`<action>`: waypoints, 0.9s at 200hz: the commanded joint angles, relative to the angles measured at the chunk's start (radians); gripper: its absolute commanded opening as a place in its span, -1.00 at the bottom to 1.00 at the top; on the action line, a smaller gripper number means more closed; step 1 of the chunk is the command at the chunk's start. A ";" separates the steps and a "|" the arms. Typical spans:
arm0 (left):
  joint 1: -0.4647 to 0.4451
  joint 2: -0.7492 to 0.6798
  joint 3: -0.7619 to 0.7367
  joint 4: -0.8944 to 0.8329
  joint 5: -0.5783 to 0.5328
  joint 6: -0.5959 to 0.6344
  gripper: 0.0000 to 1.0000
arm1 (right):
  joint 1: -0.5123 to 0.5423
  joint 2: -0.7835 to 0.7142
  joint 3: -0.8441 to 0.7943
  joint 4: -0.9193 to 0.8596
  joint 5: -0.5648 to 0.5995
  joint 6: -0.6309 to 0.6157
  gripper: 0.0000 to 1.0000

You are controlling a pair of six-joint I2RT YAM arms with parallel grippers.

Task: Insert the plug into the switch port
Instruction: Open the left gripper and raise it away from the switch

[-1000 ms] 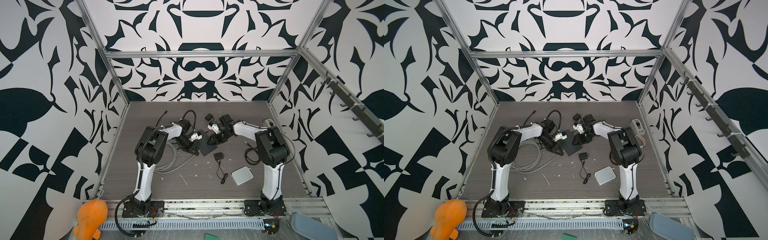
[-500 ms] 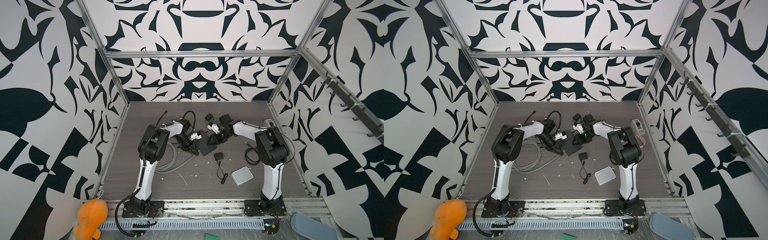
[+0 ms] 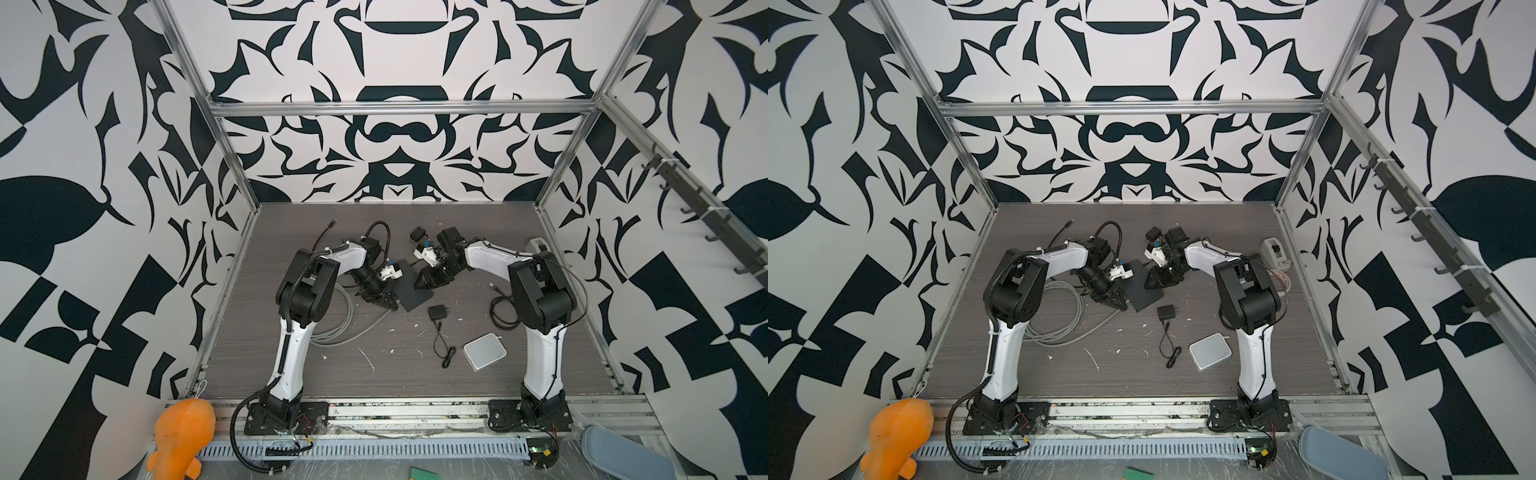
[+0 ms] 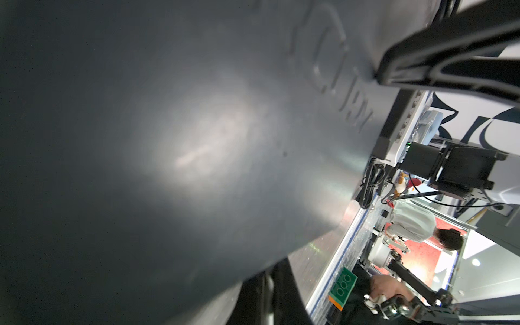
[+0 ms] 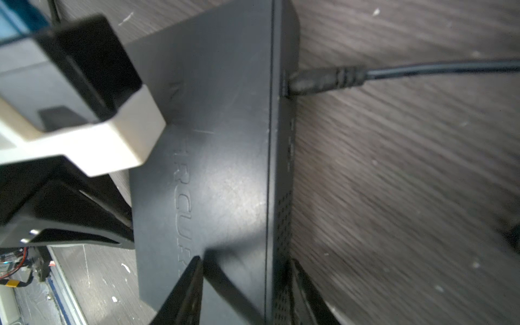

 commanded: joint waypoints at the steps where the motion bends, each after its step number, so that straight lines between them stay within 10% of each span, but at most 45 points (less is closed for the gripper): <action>1: -0.024 -0.013 -0.004 0.641 -0.118 0.005 -1.00 | 0.254 -0.001 -0.063 -0.102 -0.479 0.095 -0.12; 54: 0.018 -0.109 -0.068 0.482 -0.186 0.117 -0.48 | 0.062 -0.055 -0.148 0.026 -0.232 0.324 -0.15; 145: 0.109 -0.282 -0.061 0.301 -0.244 0.231 0.07 | -0.035 -0.121 -0.125 -0.009 -0.144 0.320 -0.02; 151: 0.115 -0.293 -0.058 0.313 -0.247 0.221 0.27 | -0.036 -0.124 -0.123 -0.006 -0.145 0.320 0.00; 158: 0.121 -0.307 -0.052 0.328 -0.247 0.208 0.97 | -0.036 -0.125 -0.121 -0.001 -0.147 0.325 0.03; 180: 0.130 -0.344 -0.026 0.390 -0.263 0.146 0.99 | -0.036 -0.121 -0.125 0.037 -0.151 0.355 0.11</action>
